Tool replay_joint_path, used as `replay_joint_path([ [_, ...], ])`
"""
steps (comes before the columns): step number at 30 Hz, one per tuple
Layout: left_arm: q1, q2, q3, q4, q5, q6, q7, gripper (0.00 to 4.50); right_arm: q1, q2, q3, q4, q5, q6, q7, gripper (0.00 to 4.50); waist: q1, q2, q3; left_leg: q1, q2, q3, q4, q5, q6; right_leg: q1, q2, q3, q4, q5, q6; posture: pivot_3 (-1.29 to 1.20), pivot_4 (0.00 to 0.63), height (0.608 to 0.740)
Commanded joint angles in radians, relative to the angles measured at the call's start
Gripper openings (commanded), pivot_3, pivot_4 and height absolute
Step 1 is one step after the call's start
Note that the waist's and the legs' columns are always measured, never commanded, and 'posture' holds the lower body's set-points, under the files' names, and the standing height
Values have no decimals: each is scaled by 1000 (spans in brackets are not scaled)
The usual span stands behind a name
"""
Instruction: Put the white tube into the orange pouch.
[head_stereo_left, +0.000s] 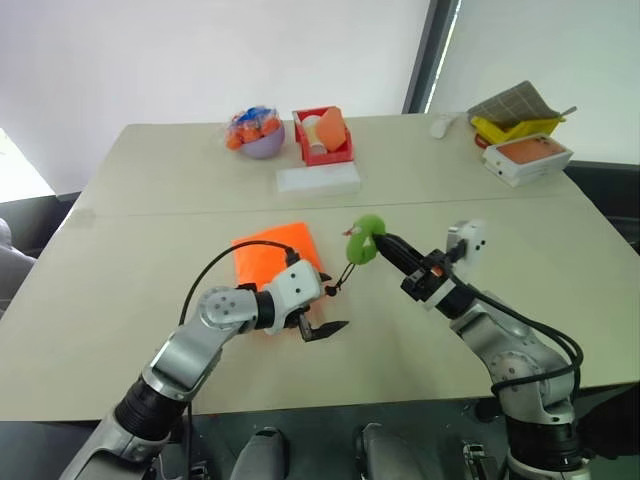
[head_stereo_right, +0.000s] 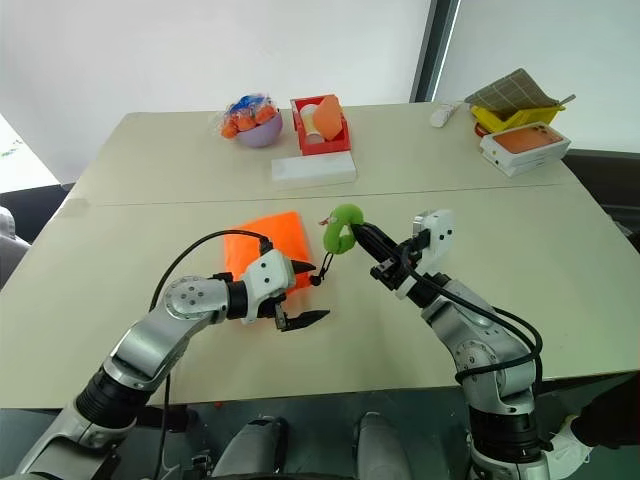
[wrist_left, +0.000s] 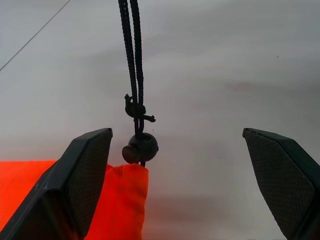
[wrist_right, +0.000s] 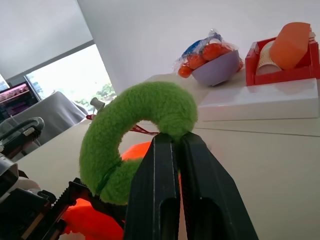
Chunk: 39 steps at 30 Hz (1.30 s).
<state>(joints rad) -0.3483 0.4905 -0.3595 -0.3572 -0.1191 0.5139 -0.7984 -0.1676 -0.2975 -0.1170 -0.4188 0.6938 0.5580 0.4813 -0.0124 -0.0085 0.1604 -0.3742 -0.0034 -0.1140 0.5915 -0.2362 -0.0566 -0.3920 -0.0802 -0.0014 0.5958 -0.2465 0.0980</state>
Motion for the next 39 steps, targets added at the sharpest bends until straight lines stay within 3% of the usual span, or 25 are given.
replay_joint_path([
  [1,-6,3,-4,-54,6,-5,3,4458,-1,-8,-9,-59,27,-16,12,0,0,0,0,0,0,0,0,0,0,0,0,0,0,0,0,0,150,740],
  [12,12,14,26,-79,-8,38,27,4458,30,-43,21,-102,27,-12,33,0,0,0,0,0,0,0,0,0,0,0,0,0,0,0,0,0,150,740],
  [39,25,-2,27,-48,26,-24,78,4458,-24,16,-8,-69,61,-44,-38,0,0,0,0,0,0,0,0,0,0,0,0,0,0,0,0,0,150,740],
])
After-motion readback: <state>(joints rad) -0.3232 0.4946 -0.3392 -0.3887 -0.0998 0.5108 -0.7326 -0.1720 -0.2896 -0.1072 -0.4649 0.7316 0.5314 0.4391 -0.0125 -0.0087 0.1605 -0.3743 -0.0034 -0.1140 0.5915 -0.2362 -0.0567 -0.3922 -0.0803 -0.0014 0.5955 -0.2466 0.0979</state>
